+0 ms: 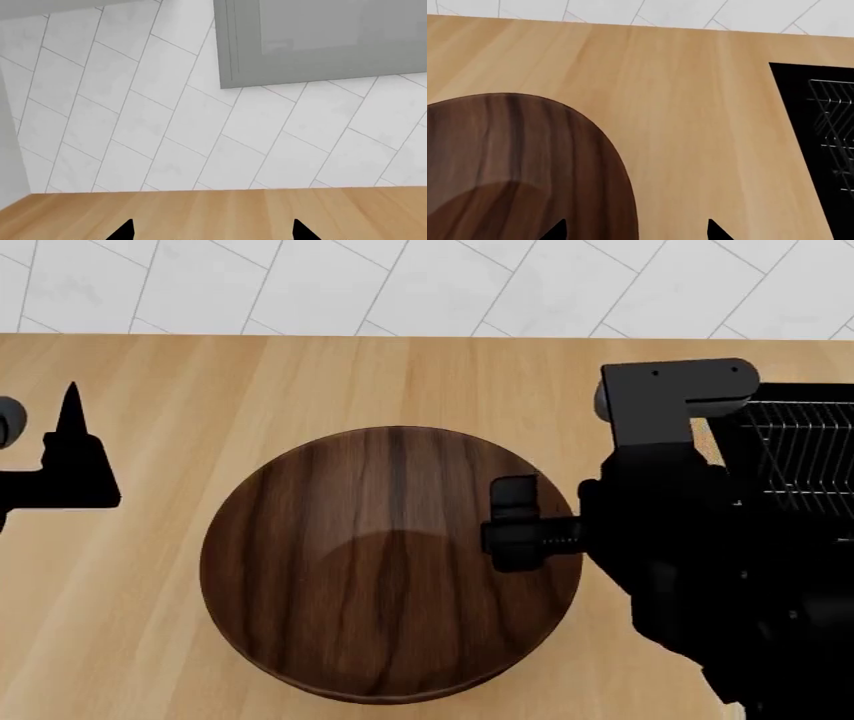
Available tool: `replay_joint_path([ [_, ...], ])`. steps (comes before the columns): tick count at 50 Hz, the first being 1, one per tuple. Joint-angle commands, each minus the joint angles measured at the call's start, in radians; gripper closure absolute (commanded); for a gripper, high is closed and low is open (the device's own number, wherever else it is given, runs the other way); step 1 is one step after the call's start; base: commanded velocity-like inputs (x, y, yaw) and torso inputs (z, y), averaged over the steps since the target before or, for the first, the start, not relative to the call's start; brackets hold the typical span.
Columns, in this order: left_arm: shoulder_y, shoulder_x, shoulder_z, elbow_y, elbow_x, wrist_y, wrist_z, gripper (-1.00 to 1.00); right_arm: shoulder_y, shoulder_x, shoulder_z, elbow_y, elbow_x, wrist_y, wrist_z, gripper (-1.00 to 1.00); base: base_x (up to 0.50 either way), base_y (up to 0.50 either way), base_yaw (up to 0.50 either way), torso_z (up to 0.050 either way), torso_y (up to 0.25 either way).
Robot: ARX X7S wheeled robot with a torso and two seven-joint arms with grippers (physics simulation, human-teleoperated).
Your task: Move the fresh-baked cupcake off the tray onto the counter, and place the bowl used for mixing into the sink.
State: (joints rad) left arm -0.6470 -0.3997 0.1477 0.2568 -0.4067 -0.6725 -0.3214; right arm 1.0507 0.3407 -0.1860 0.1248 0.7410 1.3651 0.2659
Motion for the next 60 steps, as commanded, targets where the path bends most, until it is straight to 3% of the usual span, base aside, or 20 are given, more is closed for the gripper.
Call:
replay_joint_path([
  [1,0.006,0.001,0.006,-0.011,0.002,0.009,0.000,-1.00,0.026,-0.001,-0.052,0.123,-0.023,-0.065,-0.061,-1.00,0.00,0.00,0.00,0.000,0.000],
  [60,0.018,-0.003,0.019,-0.033,0.000,0.031,-0.002,-1.00,0.028,-0.042,-0.165,0.387,-0.095,-0.301,-0.214,-1.00,0.00,0.00,0.00,0.000,0.000],
])
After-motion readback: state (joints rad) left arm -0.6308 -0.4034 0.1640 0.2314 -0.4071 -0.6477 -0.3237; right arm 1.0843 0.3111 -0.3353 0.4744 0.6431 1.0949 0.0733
